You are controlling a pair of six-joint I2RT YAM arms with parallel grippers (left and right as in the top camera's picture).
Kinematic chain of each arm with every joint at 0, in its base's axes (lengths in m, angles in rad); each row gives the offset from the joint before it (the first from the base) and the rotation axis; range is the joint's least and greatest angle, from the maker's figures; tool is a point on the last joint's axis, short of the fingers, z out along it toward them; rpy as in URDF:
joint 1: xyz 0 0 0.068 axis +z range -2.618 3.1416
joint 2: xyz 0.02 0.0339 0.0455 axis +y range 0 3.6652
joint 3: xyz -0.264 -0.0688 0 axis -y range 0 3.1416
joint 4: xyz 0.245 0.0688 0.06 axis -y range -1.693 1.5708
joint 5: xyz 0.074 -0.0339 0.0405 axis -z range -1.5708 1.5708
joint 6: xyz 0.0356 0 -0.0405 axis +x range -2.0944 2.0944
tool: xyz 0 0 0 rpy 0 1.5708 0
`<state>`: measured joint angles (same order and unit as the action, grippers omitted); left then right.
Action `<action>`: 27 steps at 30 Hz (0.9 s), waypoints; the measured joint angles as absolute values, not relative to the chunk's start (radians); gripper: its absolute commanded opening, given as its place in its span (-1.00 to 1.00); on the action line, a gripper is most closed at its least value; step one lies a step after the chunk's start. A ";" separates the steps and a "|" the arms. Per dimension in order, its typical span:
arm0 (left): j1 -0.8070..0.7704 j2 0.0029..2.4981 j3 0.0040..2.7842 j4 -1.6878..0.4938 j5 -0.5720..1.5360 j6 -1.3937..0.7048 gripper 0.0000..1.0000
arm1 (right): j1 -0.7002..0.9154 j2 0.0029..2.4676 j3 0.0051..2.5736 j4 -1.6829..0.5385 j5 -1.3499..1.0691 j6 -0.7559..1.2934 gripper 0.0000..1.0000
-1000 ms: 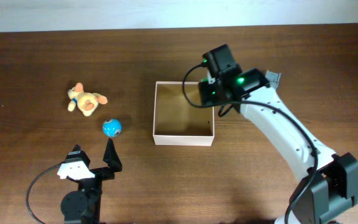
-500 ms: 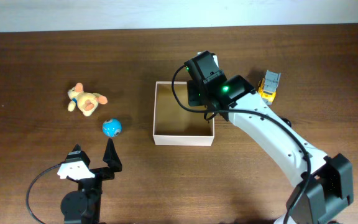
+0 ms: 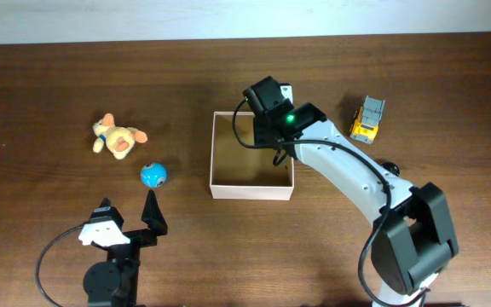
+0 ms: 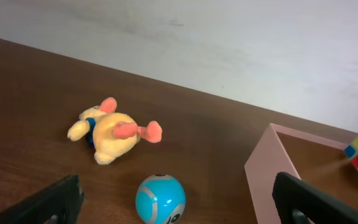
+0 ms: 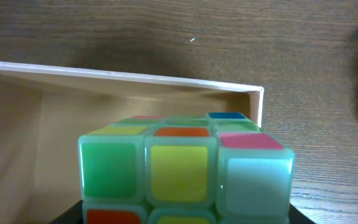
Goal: Pack container
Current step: 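Lift the cube and carry it with the right gripper into the box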
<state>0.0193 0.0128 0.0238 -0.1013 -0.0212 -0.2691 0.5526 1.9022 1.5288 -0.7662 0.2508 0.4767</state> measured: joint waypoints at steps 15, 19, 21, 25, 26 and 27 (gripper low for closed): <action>0.019 0.013 0.024 -0.101 -0.021 -0.269 0.98 | 0.553 1.954 1.529 -0.761 0.255 0.550 0.08; 0.019 0.013 0.024 -0.101 -0.021 -0.269 0.98 | 0.553 1.971 1.529 -0.754 0.254 0.551 0.09; 0.019 0.013 0.024 -0.101 -0.021 -0.269 0.98 | 0.553 1.972 1.529 -0.751 0.255 0.551 0.09; 0.019 0.013 0.024 -0.101 -0.021 -0.269 0.98 | 0.553 1.976 1.529 -0.737 0.255 0.551 0.09; 0.019 0.013 0.024 -0.101 -0.021 -0.269 0.98 | 0.553 1.976 1.529 -0.735 0.255 0.551 0.09; 0.019 0.013 0.024 -0.101 -0.021 -0.269 0.98 | 0.553 1.976 1.529 -0.733 0.255 0.551 0.10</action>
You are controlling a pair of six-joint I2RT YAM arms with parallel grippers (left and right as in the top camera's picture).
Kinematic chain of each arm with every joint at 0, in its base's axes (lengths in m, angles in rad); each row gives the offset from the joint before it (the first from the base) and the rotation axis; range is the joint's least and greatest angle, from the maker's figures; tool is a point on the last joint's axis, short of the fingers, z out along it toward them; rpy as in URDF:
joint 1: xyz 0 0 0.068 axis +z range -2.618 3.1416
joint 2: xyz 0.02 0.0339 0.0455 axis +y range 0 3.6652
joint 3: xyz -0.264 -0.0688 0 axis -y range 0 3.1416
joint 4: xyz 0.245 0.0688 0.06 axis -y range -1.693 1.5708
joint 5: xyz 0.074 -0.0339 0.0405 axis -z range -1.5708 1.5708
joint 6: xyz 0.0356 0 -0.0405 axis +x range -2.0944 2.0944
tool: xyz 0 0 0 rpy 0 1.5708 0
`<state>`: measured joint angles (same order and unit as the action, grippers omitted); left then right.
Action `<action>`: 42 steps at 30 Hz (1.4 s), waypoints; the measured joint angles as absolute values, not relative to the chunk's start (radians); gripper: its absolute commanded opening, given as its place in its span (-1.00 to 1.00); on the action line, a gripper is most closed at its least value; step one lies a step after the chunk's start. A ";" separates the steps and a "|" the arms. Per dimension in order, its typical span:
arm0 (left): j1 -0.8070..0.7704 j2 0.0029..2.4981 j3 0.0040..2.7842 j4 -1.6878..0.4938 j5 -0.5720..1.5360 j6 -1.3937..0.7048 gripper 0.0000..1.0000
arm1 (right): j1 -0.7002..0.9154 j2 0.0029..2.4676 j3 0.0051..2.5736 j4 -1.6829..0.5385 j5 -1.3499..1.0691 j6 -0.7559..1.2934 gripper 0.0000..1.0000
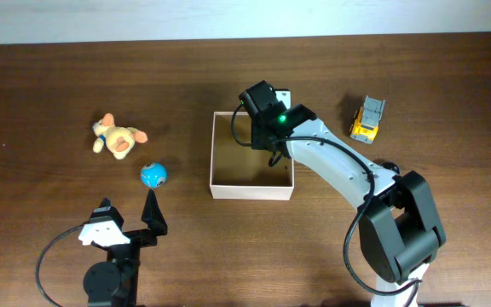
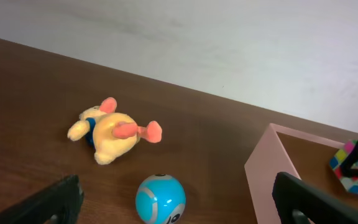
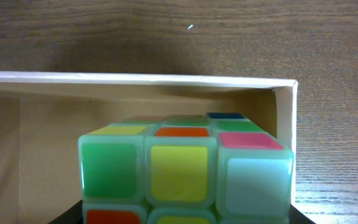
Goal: Pack container
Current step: 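Lift the cube and carry it with the right gripper into the box, then lower the cube into the box's far corner and open the right gripper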
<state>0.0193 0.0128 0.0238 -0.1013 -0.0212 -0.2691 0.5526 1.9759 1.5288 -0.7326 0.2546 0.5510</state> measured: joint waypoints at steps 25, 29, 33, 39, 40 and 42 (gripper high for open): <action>0.019 0.013 0.024 -0.101 -0.021 -0.269 0.99 | 0.566 1.976 1.529 -0.696 0.200 0.418 0.25; 0.019 0.013 0.024 -0.101 -0.021 -0.269 0.98 | 0.607 1.976 1.529 -0.685 0.155 0.317 0.24; 0.019 0.013 0.024 -0.101 -0.021 -0.269 0.98 | 0.636 1.976 1.529 -0.661 0.129 0.261 -0.02; 0.019 0.013 0.024 -0.101 -0.021 -0.269 0.99 | 0.636 1.977 1.529 -0.610 0.123 0.231 -0.17; 0.019 0.013 0.024 -0.101 -0.021 -0.269 0.99 | 0.636 1.980 1.529 -0.601 0.121 0.228 -0.17; 0.019 0.013 0.024 -0.101 -0.021 -0.269 0.98 | 0.636 1.990 1.529 -0.588 0.111 0.224 -0.17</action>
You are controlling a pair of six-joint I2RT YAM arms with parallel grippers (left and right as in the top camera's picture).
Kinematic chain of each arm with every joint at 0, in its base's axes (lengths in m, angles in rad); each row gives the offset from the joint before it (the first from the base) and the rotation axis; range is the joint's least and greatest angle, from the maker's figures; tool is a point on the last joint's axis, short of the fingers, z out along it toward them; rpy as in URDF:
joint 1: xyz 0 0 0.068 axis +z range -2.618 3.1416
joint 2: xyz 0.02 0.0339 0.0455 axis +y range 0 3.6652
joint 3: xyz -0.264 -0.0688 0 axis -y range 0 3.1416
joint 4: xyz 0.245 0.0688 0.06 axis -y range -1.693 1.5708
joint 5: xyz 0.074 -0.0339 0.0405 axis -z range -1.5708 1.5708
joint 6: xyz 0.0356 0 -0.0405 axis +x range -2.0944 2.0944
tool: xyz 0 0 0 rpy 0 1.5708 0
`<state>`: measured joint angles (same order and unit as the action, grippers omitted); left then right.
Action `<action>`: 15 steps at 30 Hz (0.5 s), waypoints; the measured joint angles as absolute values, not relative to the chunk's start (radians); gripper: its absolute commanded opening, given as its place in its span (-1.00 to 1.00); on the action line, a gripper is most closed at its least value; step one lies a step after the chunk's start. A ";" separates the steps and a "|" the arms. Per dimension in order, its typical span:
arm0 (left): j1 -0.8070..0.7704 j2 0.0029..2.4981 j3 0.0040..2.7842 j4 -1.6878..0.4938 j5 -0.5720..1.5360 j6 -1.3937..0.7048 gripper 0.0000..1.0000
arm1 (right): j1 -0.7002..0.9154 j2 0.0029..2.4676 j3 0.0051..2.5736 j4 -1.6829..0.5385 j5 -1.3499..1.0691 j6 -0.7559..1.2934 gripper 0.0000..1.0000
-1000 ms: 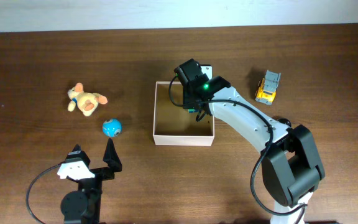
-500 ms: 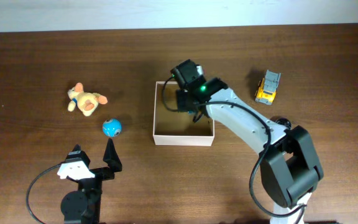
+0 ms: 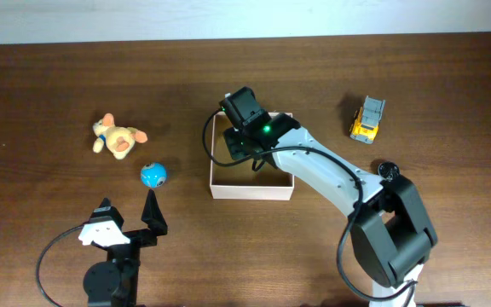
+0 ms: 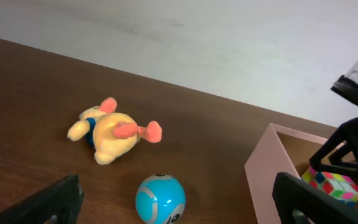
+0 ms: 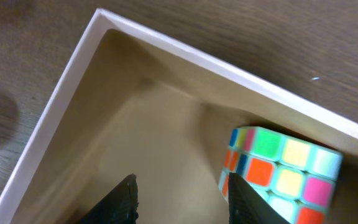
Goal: Pack container
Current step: 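Lower the cube into the box's far corner and open the right gripper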
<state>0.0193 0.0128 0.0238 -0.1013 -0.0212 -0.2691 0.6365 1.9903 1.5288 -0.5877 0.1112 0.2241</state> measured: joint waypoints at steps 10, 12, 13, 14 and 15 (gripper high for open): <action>0.019 0.013 0.024 -0.101 -0.021 -0.269 0.98 | 0.636 2.117 1.529 -0.515 0.068 0.196 -0.17; 0.019 0.013 0.024 -0.101 -0.021 -0.269 0.99 | 0.636 2.120 1.529 -0.504 0.065 0.186 -0.17; 0.019 0.013 0.024 -0.101 -0.021 -0.269 0.99 | 0.636 2.120 1.529 -0.494 0.065 0.180 -0.17; 0.019 0.013 0.024 -0.101 -0.021 -0.269 0.98 | 0.636 2.120 1.529 -0.485 0.064 0.176 -0.17; 0.019 0.013 0.024 -0.101 -0.021 -0.269 0.98 | 0.636 2.120 1.529 -0.480 0.064 0.173 -0.17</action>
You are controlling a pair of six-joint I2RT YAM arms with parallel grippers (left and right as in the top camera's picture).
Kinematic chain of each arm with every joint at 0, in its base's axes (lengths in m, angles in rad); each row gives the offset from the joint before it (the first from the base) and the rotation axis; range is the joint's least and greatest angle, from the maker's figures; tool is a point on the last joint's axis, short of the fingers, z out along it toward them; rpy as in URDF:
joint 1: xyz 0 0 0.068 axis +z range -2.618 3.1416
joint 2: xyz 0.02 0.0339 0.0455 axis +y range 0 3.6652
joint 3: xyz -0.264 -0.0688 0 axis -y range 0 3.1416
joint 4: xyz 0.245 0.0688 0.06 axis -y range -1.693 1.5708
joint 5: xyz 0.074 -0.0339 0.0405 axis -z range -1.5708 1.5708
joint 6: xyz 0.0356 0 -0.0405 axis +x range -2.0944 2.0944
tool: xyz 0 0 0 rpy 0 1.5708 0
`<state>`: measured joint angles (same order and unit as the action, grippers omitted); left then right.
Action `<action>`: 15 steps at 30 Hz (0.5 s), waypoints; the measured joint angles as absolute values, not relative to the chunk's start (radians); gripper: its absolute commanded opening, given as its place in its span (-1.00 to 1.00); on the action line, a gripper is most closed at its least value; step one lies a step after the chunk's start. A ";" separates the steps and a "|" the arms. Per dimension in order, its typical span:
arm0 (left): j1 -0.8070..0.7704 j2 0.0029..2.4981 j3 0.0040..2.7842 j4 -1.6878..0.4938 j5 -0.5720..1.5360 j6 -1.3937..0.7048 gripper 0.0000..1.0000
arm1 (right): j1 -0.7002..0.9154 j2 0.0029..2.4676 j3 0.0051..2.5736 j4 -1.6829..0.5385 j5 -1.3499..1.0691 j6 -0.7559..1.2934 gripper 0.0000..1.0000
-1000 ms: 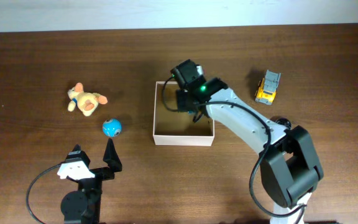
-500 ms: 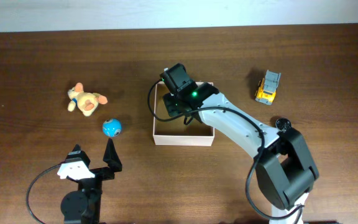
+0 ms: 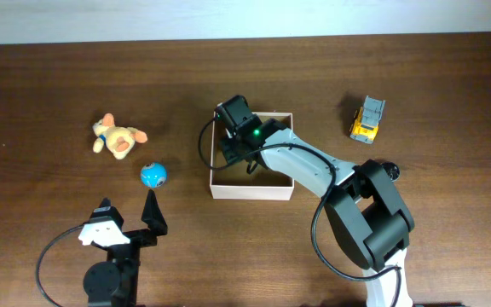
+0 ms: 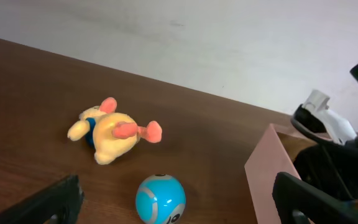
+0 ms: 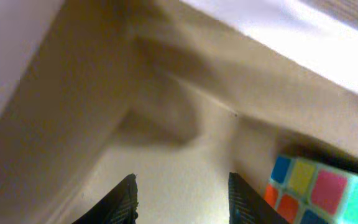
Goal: Pack container
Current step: 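Lower the cube into the box's far corner and open the right gripper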
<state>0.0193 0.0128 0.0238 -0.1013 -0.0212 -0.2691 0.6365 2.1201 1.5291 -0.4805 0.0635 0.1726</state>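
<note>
The pale cardboard box [image 3: 252, 193] stands mid-table. My right gripper [image 5: 180, 186] is down inside its left half, open, nothing between its fingers. The colourful puzzle cube [image 5: 316, 186] rests on the box floor against the wall, just right of the right finger and apart from it; the arm hides it in the overhead view. A yellow-orange plush toy [image 3: 116, 136] and a blue ball [image 3: 153, 176] lie left of the box, and a yellow toy truck [image 3: 367, 118] right of it. My left gripper [image 3: 129, 211] stands open near the front edge, behind the ball [image 4: 160, 198].
The box's near wall [image 4: 269, 174] rises at the right of the left wrist view, with the right arm [image 4: 328, 127] over it. The plush [image 4: 114, 130] lies beyond the ball. A white wall borders the table's far side.
My right gripper has moved left and lower in the box, closer to its floor. It is still open, and the cube lies where it was. The left arm has not moved.
My right gripper was shut on the cube above the box's far right edge, then over the box's right side. Half a second ago it stood open with the cube lying in the box. Now it is low in the box's left part.
</note>
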 measured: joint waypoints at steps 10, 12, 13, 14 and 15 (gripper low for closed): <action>0.019 0.013 0.024 -0.101 -0.021 -0.269 0.99 | 0.636 2.120 1.529 -0.458 0.081 0.154 -0.18; 0.019 0.013 0.024 -0.101 -0.021 -0.269 0.98 | 0.636 2.120 1.529 -0.459 0.098 0.153 -0.19; 0.019 0.013 0.024 -0.101 -0.021 -0.269 0.98 | 0.636 2.120 1.529 -0.459 0.109 0.154 -0.19; 0.019 0.013 0.024 -0.101 -0.021 -0.269 0.98 | 0.636 2.120 1.529 -0.461 0.119 0.153 -0.19; 0.020 0.013 0.024 -0.101 -0.021 -0.269 0.98 | 0.636 2.120 1.529 -0.463 0.127 0.153 -0.19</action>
